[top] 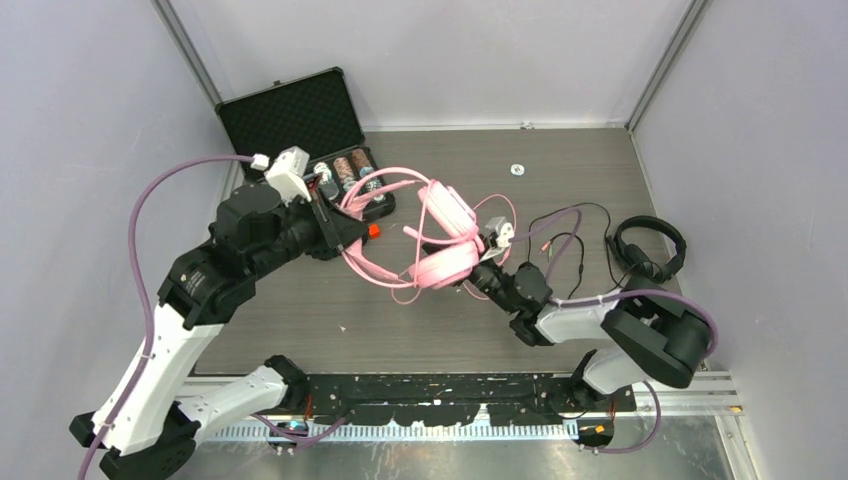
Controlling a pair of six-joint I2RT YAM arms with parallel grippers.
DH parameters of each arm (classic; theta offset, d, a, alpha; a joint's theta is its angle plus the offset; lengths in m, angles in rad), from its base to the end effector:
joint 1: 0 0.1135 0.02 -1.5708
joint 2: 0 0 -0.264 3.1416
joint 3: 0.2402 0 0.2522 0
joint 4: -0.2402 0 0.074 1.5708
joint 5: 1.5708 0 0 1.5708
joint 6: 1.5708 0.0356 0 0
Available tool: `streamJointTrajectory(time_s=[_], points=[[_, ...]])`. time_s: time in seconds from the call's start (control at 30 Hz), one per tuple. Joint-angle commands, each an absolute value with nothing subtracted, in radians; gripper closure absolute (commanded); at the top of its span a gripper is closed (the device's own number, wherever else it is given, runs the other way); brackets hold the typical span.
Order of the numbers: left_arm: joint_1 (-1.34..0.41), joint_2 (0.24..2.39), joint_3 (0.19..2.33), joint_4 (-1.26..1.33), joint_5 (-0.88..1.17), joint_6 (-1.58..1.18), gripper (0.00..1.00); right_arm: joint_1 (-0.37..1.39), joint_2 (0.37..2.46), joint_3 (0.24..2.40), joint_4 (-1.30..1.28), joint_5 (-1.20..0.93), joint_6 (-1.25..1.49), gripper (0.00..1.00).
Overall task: Wrap the headphones
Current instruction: Wrap the headphones cable around the headphones.
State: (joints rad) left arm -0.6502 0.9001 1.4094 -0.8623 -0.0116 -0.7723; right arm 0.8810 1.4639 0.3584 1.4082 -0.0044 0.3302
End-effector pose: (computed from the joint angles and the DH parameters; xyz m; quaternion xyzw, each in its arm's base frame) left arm 0.1144 -0.0865 0.4542 -0.0534 0.8185 -0.3698 0.4364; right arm 0.1653 0.2006 0.2167 -0.1628 0.5696 0.4597 0.6616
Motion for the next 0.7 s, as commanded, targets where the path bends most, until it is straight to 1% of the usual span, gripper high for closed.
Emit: streamJointTrajectory(time_s=[0.0, 0.2, 0.47, 0.5, 0.6, 0.67], points=[[-0.650, 0.924, 1.500, -0.835, 0.291, -0.660, 1.00, 0.834, 1.379, 0.321, 1.438, 0.022, 0.361, 0.94], [-0.649, 0.996, 1.556, -0.901, 0.407, -0.512, 1.00, 0.823, 1.293, 0.308, 1.438, 0.048, 0.337, 0.87], [-0.647, 1.071, 1.634, -1.020, 0.491, -0.361, 1.00, 0.813, 1.236, 0.285, 1.437, 0.030, 0.329, 0.82], [-0.645, 1.078, 1.642, -1.031, 0.499, -0.345, 1.00, 0.811, 1.229, 0.280, 1.438, 0.025, 0.329, 0.84], [-0.644, 1.094, 1.662, -1.068, 0.530, -0.260, 1.00, 0.802, 1.206, 0.265, 1.434, -0.018, 0.336, 0.94], [-0.643, 1.101, 1.675, -1.095, 0.518, -0.172, 1.00, 0.790, 1.171, 0.254, 1.409, -0.042, 0.371, 0.99]])
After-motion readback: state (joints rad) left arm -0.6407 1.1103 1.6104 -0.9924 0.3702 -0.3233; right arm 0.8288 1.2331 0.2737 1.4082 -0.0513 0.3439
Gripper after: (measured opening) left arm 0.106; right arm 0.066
